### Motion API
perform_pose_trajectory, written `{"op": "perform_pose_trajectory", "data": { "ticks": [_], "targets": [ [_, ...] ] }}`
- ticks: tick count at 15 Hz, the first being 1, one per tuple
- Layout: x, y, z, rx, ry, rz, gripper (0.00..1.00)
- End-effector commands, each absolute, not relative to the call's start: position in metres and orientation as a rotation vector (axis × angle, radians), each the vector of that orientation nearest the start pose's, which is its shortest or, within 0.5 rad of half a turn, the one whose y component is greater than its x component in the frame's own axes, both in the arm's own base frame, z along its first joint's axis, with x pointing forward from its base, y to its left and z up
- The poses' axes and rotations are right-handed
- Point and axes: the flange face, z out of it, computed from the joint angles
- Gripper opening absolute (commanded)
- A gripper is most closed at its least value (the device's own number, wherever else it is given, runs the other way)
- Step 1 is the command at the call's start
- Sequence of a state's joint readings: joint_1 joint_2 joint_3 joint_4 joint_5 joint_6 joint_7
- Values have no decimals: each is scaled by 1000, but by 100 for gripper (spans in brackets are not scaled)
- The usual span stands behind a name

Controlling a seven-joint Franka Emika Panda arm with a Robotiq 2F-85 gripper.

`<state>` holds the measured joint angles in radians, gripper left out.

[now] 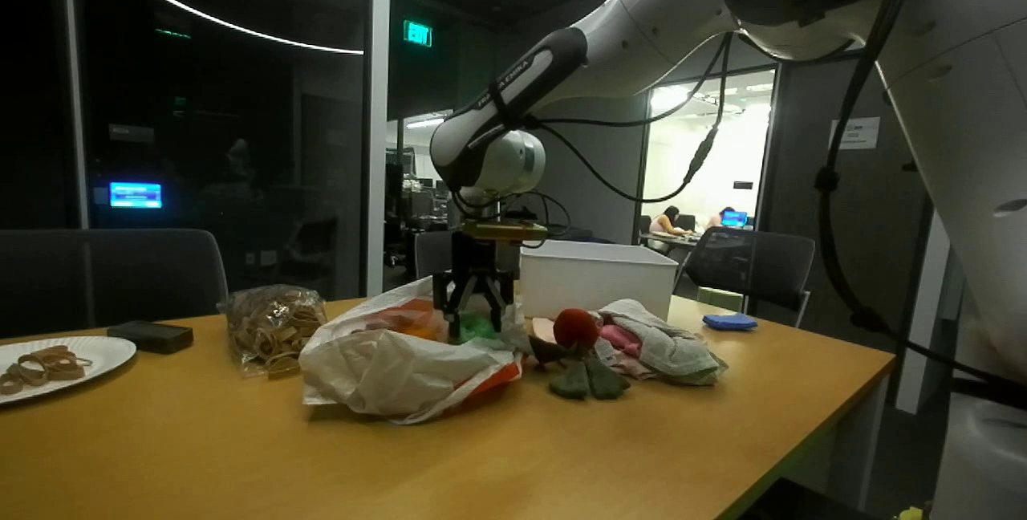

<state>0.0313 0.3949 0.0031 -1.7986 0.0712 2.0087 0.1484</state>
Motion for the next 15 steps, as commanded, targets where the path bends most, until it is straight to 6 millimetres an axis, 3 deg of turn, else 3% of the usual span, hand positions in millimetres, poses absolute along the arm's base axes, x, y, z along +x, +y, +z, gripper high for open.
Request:
{"op": "perform_pose_trajectory", "data": {
  "ticks": [1,2,4,6,10,15],
  "targets": [
    [612,26,363,-2979,241,293,56],
    [604,25,380,-2939,240,303,56],
    [597,17,398,-2936,377,372,56],
    [589,6,409,-2945,373,411,56],
    [581,-36,410,-2936,642,384,56],
    [559,-114,398,-2831,1047,314,56]
  ]
}}
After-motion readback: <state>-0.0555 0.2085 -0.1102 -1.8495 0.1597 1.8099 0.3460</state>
